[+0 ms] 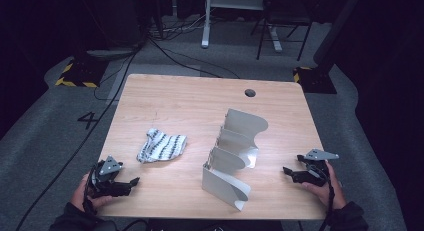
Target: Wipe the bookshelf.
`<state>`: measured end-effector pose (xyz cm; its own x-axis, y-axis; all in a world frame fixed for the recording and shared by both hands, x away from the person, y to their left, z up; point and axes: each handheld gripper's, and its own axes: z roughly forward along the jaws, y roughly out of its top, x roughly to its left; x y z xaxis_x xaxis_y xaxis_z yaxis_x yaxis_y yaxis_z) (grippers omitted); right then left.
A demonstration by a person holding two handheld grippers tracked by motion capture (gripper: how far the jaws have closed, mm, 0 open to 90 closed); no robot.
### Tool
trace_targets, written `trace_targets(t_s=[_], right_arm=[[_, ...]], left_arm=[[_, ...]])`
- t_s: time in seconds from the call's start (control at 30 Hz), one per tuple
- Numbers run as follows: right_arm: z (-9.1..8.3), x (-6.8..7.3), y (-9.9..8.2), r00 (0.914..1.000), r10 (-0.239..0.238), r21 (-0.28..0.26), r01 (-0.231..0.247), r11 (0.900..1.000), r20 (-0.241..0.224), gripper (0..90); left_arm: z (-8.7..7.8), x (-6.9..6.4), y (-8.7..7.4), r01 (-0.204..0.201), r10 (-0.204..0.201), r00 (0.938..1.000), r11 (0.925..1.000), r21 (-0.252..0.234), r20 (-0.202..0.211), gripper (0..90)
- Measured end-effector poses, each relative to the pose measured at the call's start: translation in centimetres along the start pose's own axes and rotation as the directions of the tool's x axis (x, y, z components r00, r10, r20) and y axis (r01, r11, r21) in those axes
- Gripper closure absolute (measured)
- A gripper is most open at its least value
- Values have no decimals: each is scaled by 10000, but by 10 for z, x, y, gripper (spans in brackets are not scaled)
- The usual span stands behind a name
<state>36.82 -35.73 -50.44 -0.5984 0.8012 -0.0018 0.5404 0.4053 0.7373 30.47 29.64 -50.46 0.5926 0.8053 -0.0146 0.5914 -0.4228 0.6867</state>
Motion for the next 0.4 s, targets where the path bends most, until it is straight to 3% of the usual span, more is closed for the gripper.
trace_targets(t_s=[0.4], right_arm=[[0, 0, 0, 10000, -3, -1, 3, 10000, -1, 173]], left_arm=[[0, 0, 0, 31, -31, 10000, 10000, -7, 7, 142]])
